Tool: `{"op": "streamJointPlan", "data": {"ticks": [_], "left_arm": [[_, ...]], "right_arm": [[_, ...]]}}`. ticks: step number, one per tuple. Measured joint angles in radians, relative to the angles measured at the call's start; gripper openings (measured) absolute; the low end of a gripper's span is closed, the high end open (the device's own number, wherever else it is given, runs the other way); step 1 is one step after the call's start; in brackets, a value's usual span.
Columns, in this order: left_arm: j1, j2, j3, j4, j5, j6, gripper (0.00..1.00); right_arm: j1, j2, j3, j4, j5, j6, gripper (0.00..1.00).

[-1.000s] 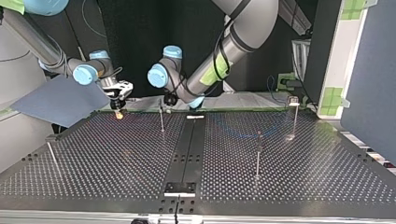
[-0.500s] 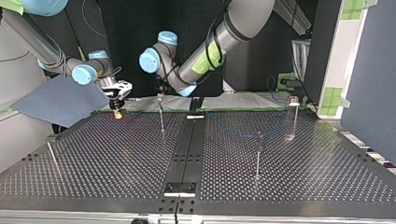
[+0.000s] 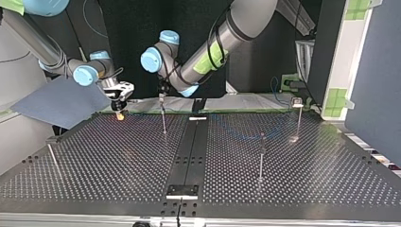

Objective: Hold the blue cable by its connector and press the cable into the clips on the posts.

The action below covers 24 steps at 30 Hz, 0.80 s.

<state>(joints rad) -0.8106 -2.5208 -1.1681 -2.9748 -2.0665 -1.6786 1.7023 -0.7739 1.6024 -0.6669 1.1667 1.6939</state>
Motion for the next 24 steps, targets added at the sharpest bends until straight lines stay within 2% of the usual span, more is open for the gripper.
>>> {"op": "streamJointPlan", "data": {"ticks": [7,24], "left_arm": [[0.000,0.000,0.000,-0.002,-0.021,-0.010,1.00],[0.000,0.000,0.000,-0.006,-0.035,-0.011,1.00]], "right_arm": [[0.003,0.001,0.000,0.004,-0.016,0.000,0.00],[0.003,0.003,0.000,0.004,-0.017,0.000,0.00]]}}
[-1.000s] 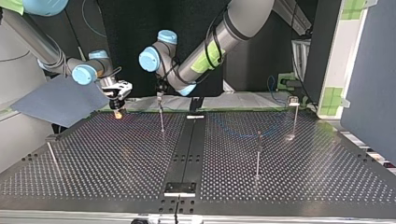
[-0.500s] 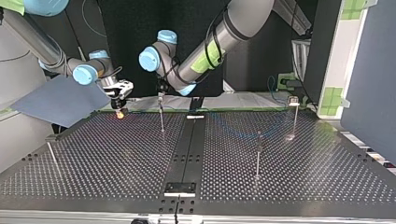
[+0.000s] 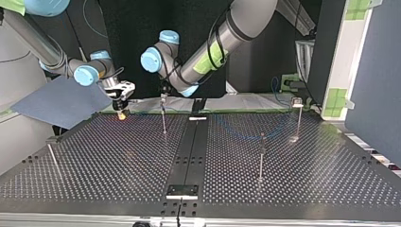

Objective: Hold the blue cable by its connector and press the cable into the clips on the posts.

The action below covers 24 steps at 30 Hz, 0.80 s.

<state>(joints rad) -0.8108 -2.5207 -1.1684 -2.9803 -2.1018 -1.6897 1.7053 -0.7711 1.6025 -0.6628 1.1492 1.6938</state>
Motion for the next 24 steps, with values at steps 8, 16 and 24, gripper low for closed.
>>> {"op": "streamJointPlan", "data": {"ticks": [8,16,24], "left_arm": [[0.000,0.000,0.000,-0.002,-0.007,0.000,1.00],[-0.001,0.000,0.000,-0.004,-0.015,0.000,1.00],[-0.004,0.025,-0.039,0.010,-0.029,0.000,1.00]], "right_arm": [[0.000,0.000,0.000,0.000,0.000,0.000,0.00],[0.000,0.000,0.000,0.000,0.000,0.000,0.00],[-0.003,0.000,0.000,0.000,0.000,0.000,0.00]]}}
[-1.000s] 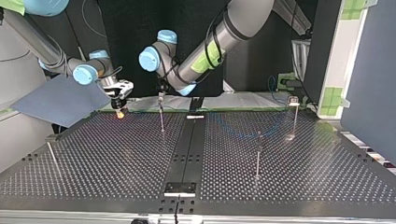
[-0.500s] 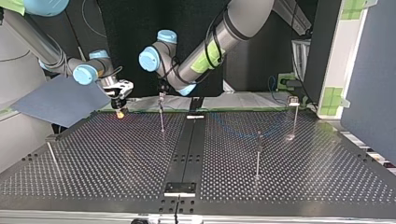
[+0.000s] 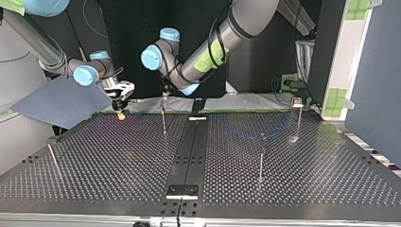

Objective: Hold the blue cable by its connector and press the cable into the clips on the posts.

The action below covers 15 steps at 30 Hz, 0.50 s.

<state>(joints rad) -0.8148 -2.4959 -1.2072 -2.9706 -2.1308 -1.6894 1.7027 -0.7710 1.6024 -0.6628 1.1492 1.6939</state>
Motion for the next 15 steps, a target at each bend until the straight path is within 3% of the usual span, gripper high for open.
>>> {"op": "streamJointPlan", "data": {"ticks": [15], "left_arm": [[0.011,0.121,-0.123,0.120,-0.002,0.008,1.00]], "right_arm": [[0.000,0.000,0.000,-0.001,0.000,0.000,0.00]]}}
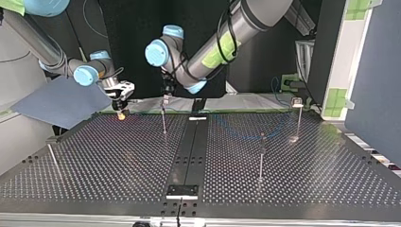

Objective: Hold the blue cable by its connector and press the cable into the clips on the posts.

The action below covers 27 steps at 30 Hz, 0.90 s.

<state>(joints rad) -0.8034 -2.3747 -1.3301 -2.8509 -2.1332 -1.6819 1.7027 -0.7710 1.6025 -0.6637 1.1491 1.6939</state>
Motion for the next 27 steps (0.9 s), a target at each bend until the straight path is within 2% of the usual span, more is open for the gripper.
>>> {"op": "streamJointPlan", "data": {"ticks": [14,27], "left_arm": [[0.027,0.111,-0.111,0.100,-0.017,0.009,1.00],[0.063,0.224,-0.224,0.099,-0.014,0.007,1.00]], "right_arm": [[-0.002,0.000,0.000,0.000,0.000,0.000,0.00],[-0.004,-0.001,0.000,0.012,0.000,-0.005,0.00]]}}
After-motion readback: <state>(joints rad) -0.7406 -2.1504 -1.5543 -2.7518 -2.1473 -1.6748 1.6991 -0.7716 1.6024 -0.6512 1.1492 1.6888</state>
